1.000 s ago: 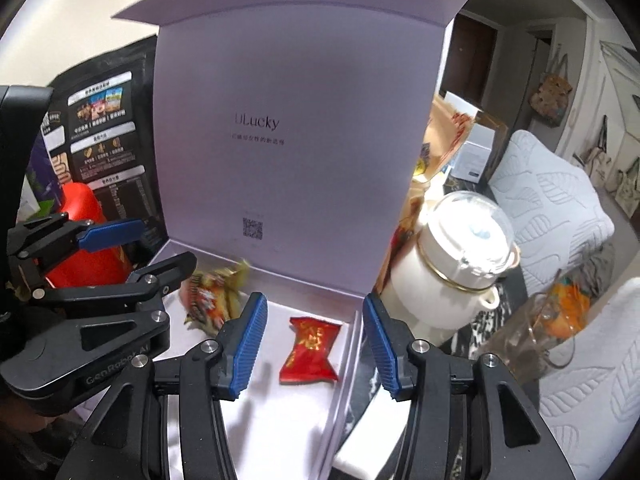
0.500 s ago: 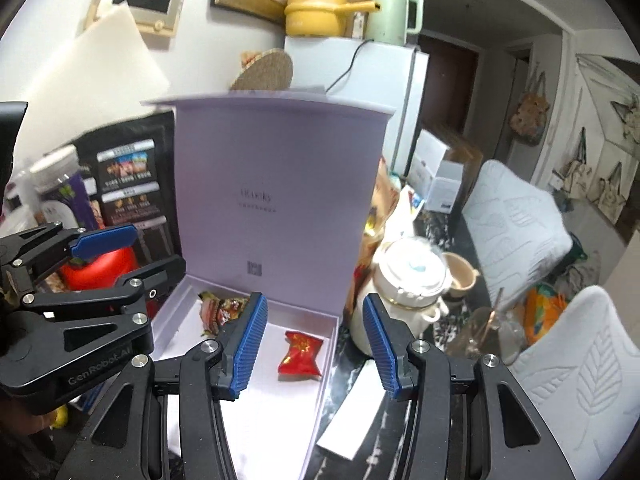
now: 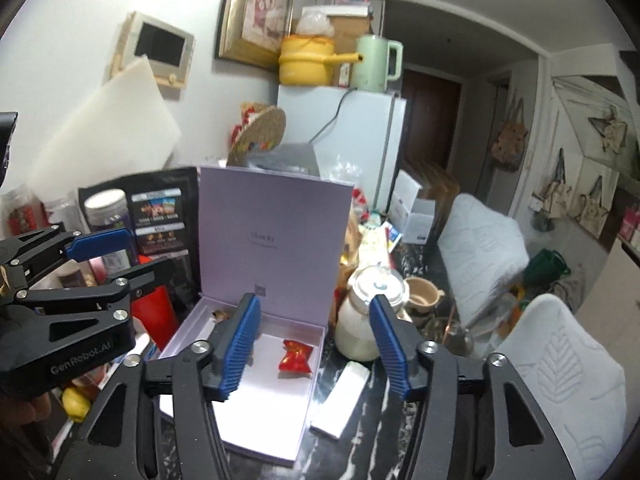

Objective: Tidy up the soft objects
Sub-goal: 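Lower both packets into the gift box and open both tools, then withdraw both tools from the box and move back toward the snack pile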

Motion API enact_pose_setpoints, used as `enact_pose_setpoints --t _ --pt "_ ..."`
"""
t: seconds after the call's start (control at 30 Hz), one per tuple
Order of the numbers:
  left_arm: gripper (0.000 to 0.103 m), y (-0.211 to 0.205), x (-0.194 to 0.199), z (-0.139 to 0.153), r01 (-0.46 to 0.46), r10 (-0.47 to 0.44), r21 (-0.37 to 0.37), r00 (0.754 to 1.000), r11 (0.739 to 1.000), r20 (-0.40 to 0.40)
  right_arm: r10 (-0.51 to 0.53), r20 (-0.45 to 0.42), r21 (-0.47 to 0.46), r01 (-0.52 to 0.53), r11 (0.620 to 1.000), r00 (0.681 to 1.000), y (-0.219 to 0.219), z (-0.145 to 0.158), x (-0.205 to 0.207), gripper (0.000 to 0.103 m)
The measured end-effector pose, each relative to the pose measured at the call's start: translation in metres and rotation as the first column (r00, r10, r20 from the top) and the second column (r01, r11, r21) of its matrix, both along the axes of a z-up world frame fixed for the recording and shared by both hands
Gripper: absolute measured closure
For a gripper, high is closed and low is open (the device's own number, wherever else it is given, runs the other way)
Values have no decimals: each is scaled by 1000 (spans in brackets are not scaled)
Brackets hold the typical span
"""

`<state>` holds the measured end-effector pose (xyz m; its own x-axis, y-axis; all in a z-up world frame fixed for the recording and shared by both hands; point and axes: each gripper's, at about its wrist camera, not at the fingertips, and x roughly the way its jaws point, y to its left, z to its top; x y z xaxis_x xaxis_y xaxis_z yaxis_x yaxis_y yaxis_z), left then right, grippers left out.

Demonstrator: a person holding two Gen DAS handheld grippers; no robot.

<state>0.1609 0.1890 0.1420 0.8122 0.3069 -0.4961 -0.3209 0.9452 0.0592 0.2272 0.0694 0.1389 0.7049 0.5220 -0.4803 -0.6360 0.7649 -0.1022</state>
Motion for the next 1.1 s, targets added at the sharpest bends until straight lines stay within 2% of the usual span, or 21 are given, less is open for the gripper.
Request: enact_pose_setpoints --t 0.07,0.1,0.13,0.27,0.63,0.8,1.1 --pt "28 -4 -12 5 -10 10 3 1000 1000 8 -6 15 14 6 1000 1000 -8 6 -10 31" --pt "9 -6 -17 7 -11 11 4 1000 1000 22 -7 25 25 6 1000 1000 -13 9 -16 30" --pt "1 -8 -25 9 -12 12 9 999 1000 44 -9 33 31 8 999 999 -18 12 -21 27" --pt "1 -20 -52 21 -21 15 55 995 998 96 -27 58 50 24 998 998 -33 20 -40 15" --pt "1 -49 -109 26 39 -47 66 991 997 125 -45 68 73 40 997 997 -71 21 -95 3" --pt "1 -63 -131 18 93 -99 51 987 994 128 -56 113 67 49 997 992 -86 19 -126 2" --pt "1 -88 -164 3 177 -179 26 977 984 116 -71 125 49 65 997 990 -111 3 -175 2"
